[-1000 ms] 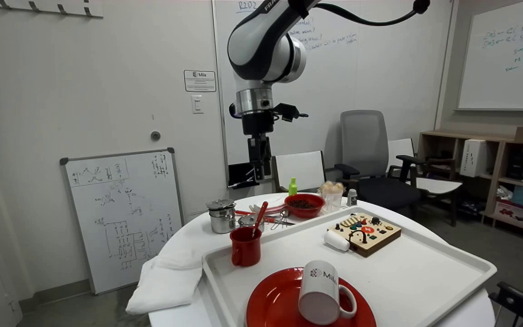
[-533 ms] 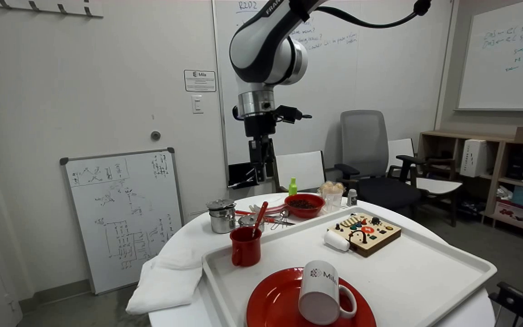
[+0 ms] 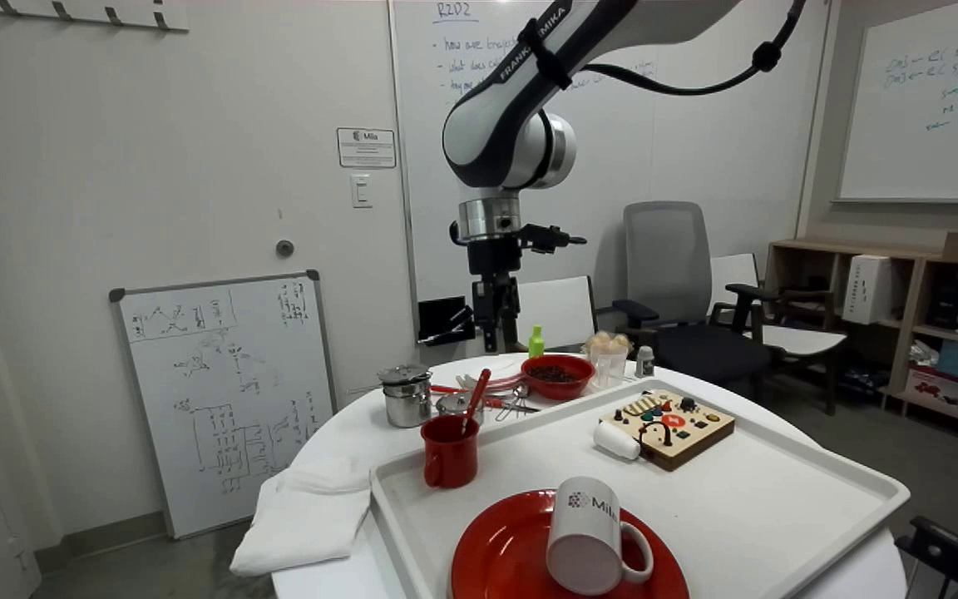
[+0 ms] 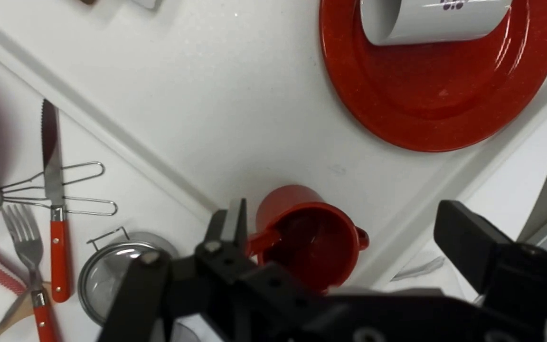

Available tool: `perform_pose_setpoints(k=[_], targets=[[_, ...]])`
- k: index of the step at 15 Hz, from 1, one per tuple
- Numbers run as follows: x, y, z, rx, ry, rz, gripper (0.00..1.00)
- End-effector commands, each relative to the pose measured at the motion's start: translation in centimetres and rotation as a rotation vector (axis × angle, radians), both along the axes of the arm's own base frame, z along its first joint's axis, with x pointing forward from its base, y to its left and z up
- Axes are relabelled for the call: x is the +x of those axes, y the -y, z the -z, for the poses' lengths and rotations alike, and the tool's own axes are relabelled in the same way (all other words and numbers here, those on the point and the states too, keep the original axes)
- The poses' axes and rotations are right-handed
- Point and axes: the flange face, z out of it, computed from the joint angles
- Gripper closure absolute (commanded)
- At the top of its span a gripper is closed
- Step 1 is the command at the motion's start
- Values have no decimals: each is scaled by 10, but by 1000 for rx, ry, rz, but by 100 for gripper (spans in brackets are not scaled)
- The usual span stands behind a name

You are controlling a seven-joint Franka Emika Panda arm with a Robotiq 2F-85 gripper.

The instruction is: Take the spoon out of the red cup and put it on the tray

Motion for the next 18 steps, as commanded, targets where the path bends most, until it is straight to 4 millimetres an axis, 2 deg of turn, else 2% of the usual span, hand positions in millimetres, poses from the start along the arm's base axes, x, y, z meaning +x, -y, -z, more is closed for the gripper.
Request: perform_pose_setpoints(k=[1,8,18], targets=[[21,5,15,71,-14,31,0],[43,9,34,109,-8,100,0],[59,10,57,109,-28,132,0]])
